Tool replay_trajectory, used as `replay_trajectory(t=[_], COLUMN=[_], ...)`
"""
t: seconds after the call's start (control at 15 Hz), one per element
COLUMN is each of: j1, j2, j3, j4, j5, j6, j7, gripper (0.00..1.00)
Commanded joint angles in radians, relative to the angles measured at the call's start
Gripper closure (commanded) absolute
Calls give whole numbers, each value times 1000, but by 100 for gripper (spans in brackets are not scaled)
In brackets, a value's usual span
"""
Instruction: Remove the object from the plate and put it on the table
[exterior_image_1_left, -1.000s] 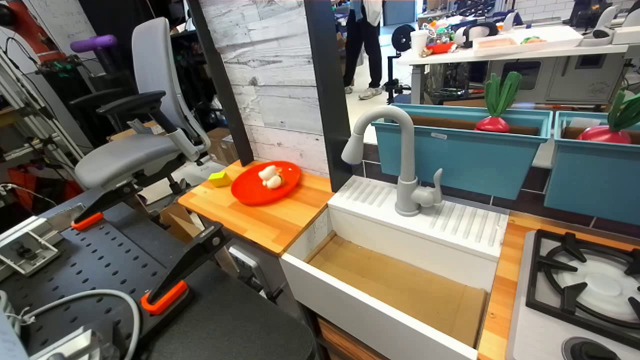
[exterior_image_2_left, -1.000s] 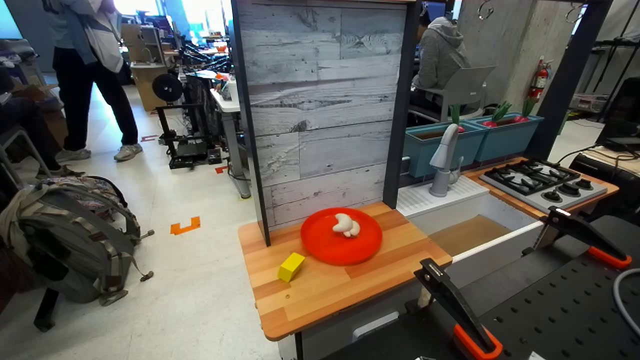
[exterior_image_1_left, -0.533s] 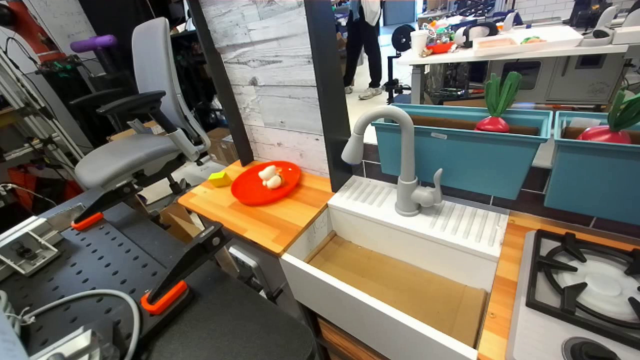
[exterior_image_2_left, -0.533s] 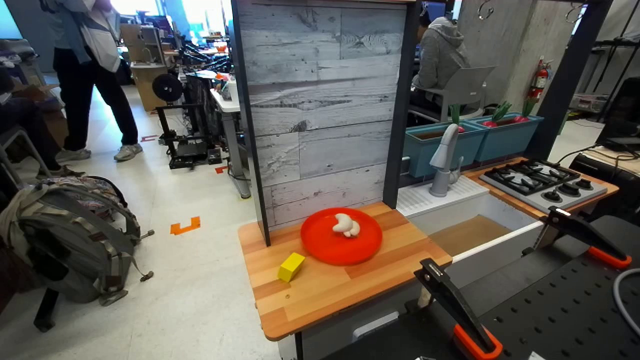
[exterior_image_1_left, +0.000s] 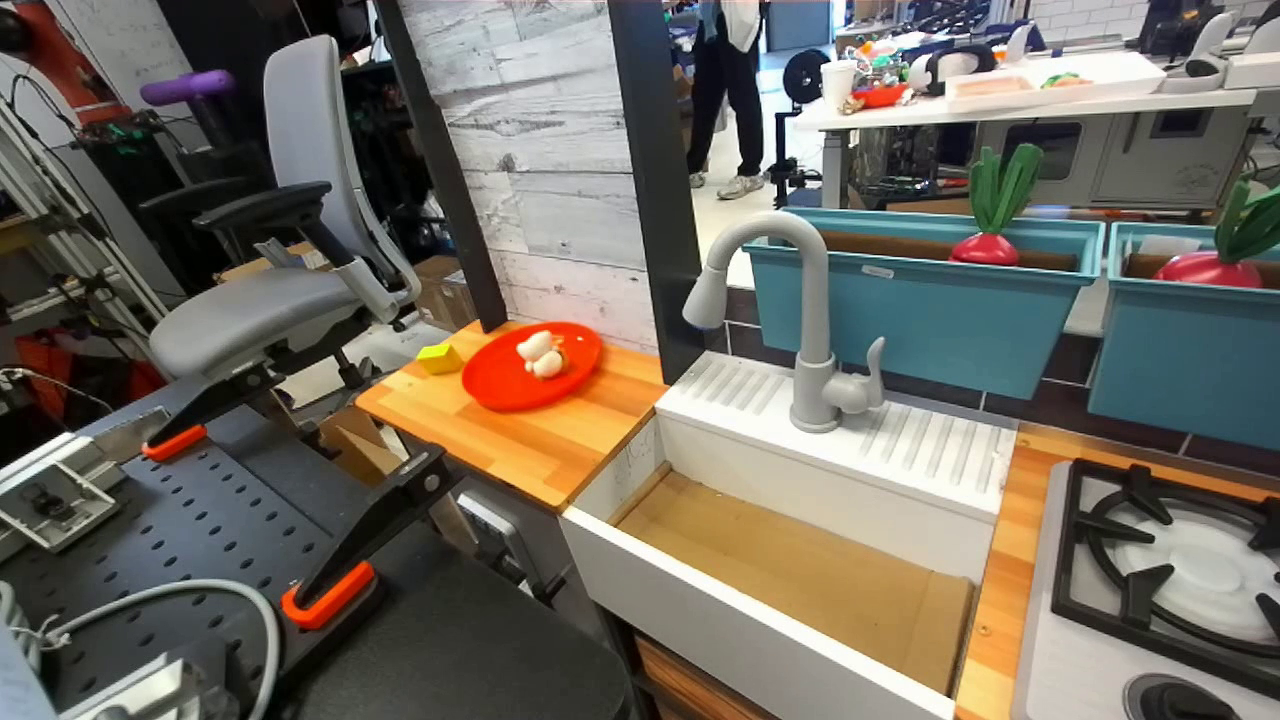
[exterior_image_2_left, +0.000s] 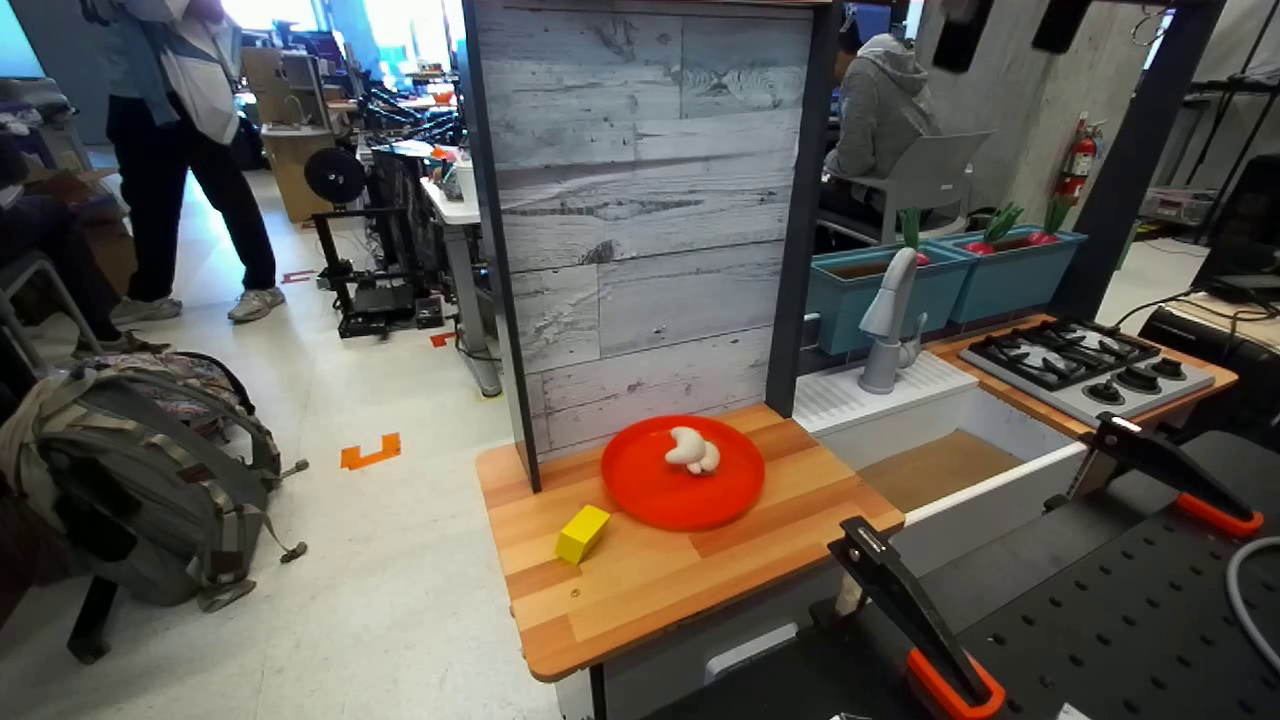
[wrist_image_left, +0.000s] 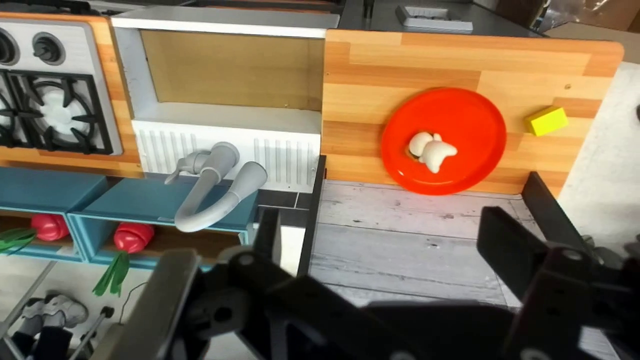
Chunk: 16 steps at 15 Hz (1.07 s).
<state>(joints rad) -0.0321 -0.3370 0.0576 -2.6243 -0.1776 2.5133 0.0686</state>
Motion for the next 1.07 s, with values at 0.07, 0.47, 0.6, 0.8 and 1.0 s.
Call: replay_trajectory(t=[0.07,0.47,0.6,0.8,1.0], j1=[0,38,52,59,107], j2=[277,630,746,885,1001], j3=[5,-9,-7,10,-27], j4=[52,174,235,329,430], j5=[-2,57,80,125,132], j6=[209,425,474,498,531], j7=[48,36,30,17,35], gripper=[0,0,0,0,0])
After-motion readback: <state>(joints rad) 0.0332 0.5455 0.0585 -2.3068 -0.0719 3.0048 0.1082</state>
